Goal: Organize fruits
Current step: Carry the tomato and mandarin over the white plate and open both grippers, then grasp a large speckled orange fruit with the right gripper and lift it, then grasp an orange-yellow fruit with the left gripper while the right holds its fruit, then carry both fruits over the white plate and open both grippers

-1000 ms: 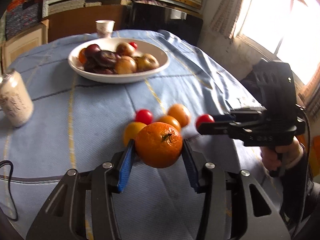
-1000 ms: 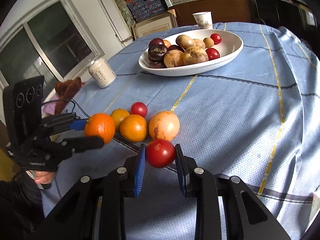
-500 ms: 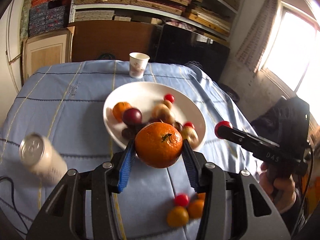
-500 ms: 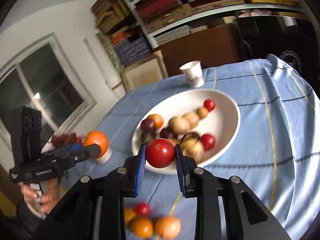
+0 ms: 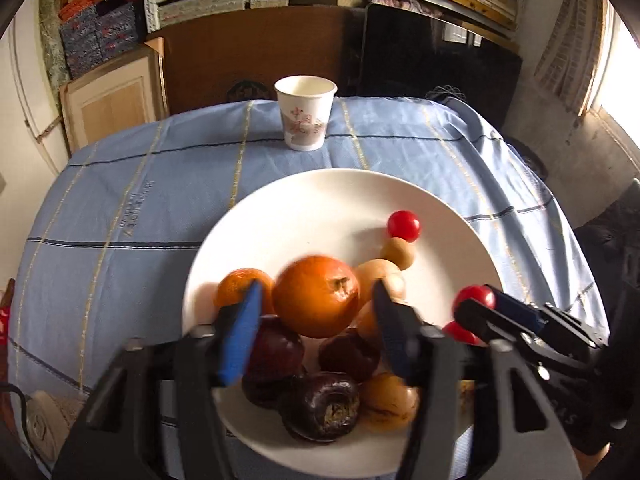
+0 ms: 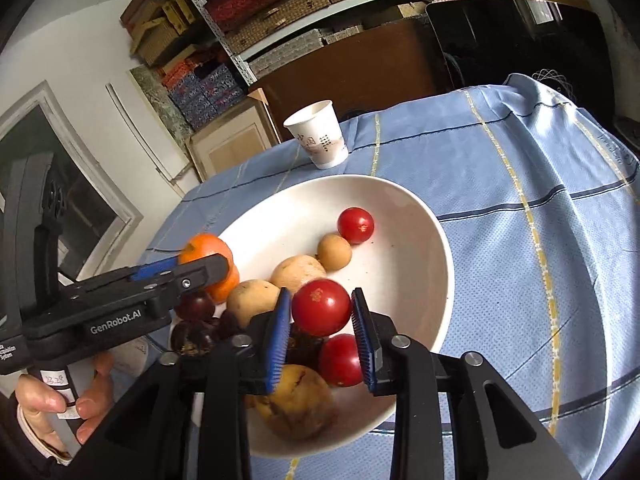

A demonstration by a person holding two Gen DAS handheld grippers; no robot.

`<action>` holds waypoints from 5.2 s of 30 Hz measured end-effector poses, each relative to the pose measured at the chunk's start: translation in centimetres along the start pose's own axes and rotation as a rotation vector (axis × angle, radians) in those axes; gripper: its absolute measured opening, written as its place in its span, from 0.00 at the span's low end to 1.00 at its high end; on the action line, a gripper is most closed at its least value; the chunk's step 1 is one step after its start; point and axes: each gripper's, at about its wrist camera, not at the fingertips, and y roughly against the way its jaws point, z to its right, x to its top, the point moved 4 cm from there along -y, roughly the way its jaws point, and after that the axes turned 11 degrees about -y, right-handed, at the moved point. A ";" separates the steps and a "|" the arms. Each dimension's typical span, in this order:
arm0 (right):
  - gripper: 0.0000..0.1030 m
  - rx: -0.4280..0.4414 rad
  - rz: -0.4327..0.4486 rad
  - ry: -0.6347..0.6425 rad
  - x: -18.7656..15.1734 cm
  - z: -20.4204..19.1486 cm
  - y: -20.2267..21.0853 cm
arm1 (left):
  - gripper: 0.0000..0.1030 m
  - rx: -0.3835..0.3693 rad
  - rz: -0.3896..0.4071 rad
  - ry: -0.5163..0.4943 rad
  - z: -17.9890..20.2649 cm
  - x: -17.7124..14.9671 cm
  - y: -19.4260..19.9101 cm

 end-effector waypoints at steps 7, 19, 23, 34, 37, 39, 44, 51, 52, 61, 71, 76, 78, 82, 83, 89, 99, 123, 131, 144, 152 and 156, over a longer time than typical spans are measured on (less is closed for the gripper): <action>0.62 0.075 0.096 0.034 -1.4 -1.1 5.5 | 0.89 0.060 0.134 0.016 -0.3 -1.5 5.8; 0.69 0.109 0.037 0.011 -7.0 1.1 9.1 | 0.95 0.073 0.192 0.086 -1.1 -14.1 11.6; 0.69 0.045 -0.022 0.109 -9.3 0.8 8.7 | 0.95 0.127 0.195 0.085 -2.1 -17.7 10.7; 0.62 0.010 -0.134 0.285 -13.0 -1.5 9.4 | 0.95 0.222 0.184 0.009 -1.3 -18.4 11.5; 0.56 -0.012 -0.174 0.318 -14.0 -1.3 9.2 | 0.95 0.207 0.177 0.012 -1.2 -18.4 11.6; 0.51 -0.025 -0.187 0.328 -14.2 -1.1 9.2 | 0.95 0.198 0.167 0.017 -1.3 -18.5 11.6; 0.51 -0.027 -0.220 0.343 -14.8 -0.9 9.1 | 0.95 0.157 0.149 0.051 -1.7 -18.7 11.4; 0.51 -0.061 -0.261 0.384 -16.0 -1.1 8.2 | 0.95 0.161 0.147 0.043 -1.5 -18.9 11.4; 0.51 -0.063 -0.259 0.394 -16.1 -1.3 8.1 | 0.95 0.163 0.145 0.044 -1.5 -18.9 11.4; 0.51 -0.103 -0.221 0.469 -16.3 -2.4 6.6 | 0.95 0.166 0.144 0.057 -1.8 -18.9 11.4; 0.38 -0.030 -0.216 0.415 -16.0 -2.3 7.5 | 0.95 0.137 0.137 0.058 -1.8 -19.0 11.4; 0.38 0.025 -0.184 0.262 -14.1 -0.8 8.8 | 0.95 -0.063 0.120 -0.055 0.3 -19.2 11.2; 0.38 0.019 -0.187 0.231 -13.9 -0.2 8.7 | 0.95 -0.114 0.122 -0.139 1.6 -19.5 11.4; 0.38 0.006 -0.207 0.208 -14.1 0.3 8.2 | 0.68 -0.159 0.117 -0.217 3.2 -20.2 11.4; 0.38 0.007 -0.212 0.206 -14.1 0.3 8.1 | 0.61 -0.175 0.107 -0.222 3.4 -20.3 11.2; 0.38 0.010 -0.217 0.199 -14.1 0.4 8.0 | 0.49 -0.222 0.090 -0.273 4.6 -20.8 10.8; 0.38 0.004 -0.217 0.209 -14.3 0.1 8.1 | 0.44 -0.254 0.049 -0.311 5.9 -21.0 9.5; 0.38 -0.014 -0.224 0.214 -14.4 0.5 7.7 | 0.36 -0.316 0.052 -0.252 5.4 -20.8 9.1; 0.38 -0.003 -0.204 0.235 -14.7 0.2 8.1 | 0.36 -0.255 0.096 -0.131 3.0 -20.4 10.2; 0.38 0.068 0.068 0.073 -5.4 -2.1 8.3 | 0.36 -0.155 0.232 -0.133 1.5 -10.7 11.7; 0.38 0.055 0.106 0.018 -1.5 -0.6 5.0 | 0.36 -0.149 0.196 -0.083 1.0 -4.3 7.1; 0.38 0.054 0.108 0.025 -0.4 -0.4 3.5 | 0.36 -0.085 0.181 -0.101 1.5 -2.4 4.5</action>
